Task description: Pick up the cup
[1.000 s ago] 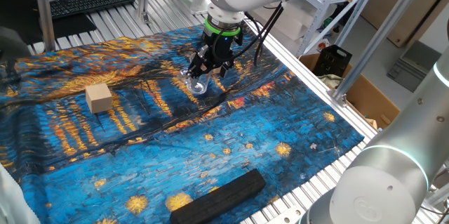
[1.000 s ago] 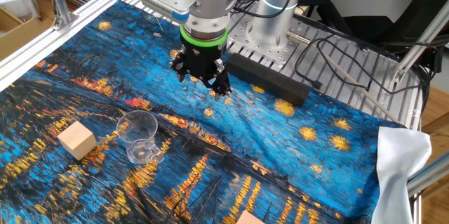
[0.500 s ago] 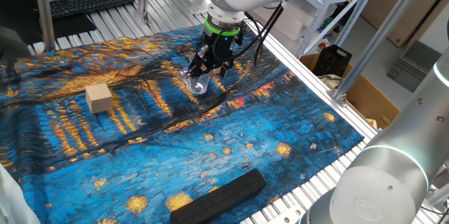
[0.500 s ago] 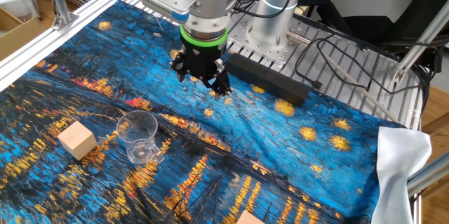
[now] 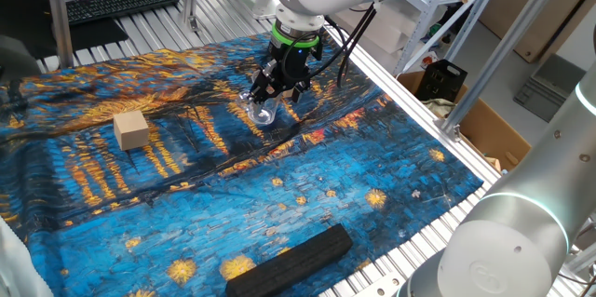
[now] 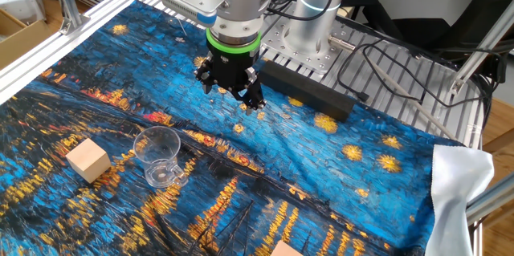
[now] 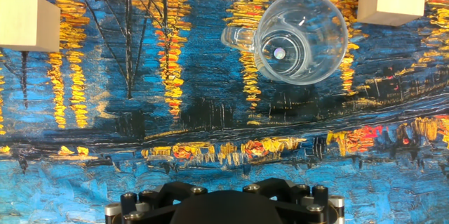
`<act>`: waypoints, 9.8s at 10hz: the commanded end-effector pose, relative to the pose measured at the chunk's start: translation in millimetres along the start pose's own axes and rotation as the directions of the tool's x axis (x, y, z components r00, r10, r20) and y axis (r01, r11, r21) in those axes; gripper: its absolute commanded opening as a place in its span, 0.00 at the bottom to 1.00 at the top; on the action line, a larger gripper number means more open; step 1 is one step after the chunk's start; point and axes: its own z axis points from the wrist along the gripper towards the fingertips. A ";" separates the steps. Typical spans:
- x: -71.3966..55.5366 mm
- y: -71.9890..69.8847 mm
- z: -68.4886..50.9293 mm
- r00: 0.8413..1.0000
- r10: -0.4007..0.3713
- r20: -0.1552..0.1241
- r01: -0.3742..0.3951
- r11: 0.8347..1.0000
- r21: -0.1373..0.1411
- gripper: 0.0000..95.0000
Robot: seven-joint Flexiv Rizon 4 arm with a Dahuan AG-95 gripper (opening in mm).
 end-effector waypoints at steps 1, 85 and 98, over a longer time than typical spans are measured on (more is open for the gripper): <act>0.1 0.0 0.0 0.992 0.050 0.119 -0.030 0.985 -0.170 0.00; -63.1 -39.3 -53.3 1.000 -0.027 0.006 0.027 0.999 -0.029 0.00; 79.0 -8.2 -132.7 0.998 -0.059 0.002 0.060 0.998 -0.017 0.00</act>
